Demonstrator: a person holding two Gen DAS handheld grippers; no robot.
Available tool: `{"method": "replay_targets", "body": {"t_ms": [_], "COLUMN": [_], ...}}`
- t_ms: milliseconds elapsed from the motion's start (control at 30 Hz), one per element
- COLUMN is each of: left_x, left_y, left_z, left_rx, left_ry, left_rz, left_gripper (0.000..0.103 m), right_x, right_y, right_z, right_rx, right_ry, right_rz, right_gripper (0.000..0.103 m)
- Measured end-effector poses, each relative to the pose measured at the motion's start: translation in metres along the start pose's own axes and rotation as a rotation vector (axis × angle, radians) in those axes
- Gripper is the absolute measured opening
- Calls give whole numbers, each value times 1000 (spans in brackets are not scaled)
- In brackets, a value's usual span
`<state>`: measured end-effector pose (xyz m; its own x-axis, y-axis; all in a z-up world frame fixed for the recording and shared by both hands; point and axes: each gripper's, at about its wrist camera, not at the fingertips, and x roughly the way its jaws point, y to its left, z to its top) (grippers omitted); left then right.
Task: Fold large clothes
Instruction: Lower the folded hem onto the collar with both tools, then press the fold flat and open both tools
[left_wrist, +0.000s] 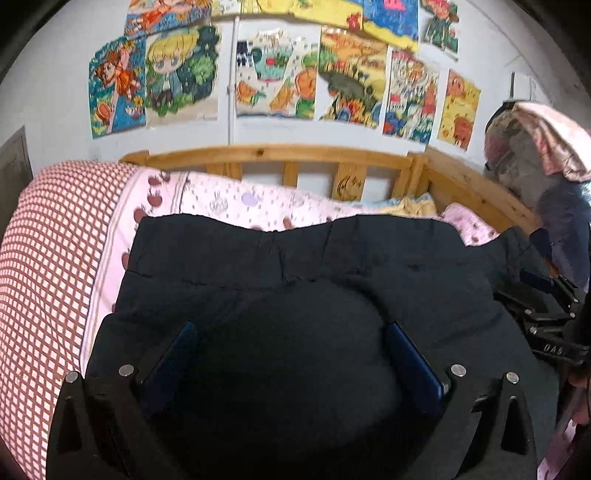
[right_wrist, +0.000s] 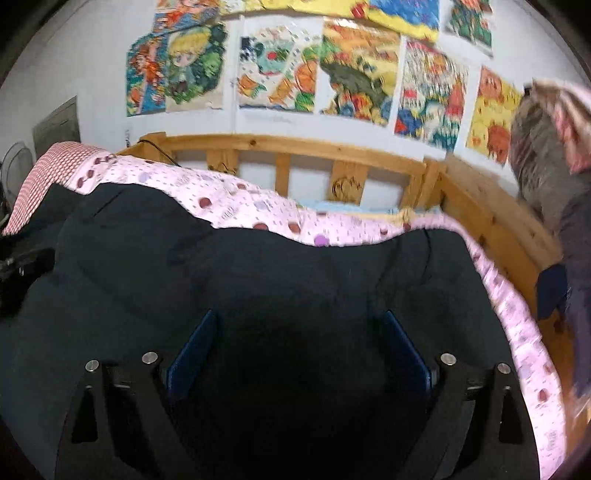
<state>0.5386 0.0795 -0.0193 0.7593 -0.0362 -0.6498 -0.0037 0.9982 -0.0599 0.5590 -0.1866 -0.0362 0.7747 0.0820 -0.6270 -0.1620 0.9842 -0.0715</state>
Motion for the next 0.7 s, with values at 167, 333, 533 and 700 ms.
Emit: {"method": "replay_targets", "body": {"t_ms": [167, 333, 533, 700], "left_x": [17, 32, 43, 45], "left_y": [-5, 6, 13, 13], "left_z": [-7, -7, -13, -17], "left_rx": [20, -26, -62, -65], "left_ry": [43, 75, 72, 55], "left_rz": [0, -54, -91, -97], "left_gripper": [103, 103, 103, 103], "right_x": [26, 47, 61, 64], "right_y": [-13, -21, -25, -22], "right_z": [-14, -21, -28, -34], "right_rx": [85, 138, 186, 202], "right_ry": [56, 84, 77, 56], "right_rz": [74, 149, 212, 224], "right_gripper": [99, 102, 102, 102]}}
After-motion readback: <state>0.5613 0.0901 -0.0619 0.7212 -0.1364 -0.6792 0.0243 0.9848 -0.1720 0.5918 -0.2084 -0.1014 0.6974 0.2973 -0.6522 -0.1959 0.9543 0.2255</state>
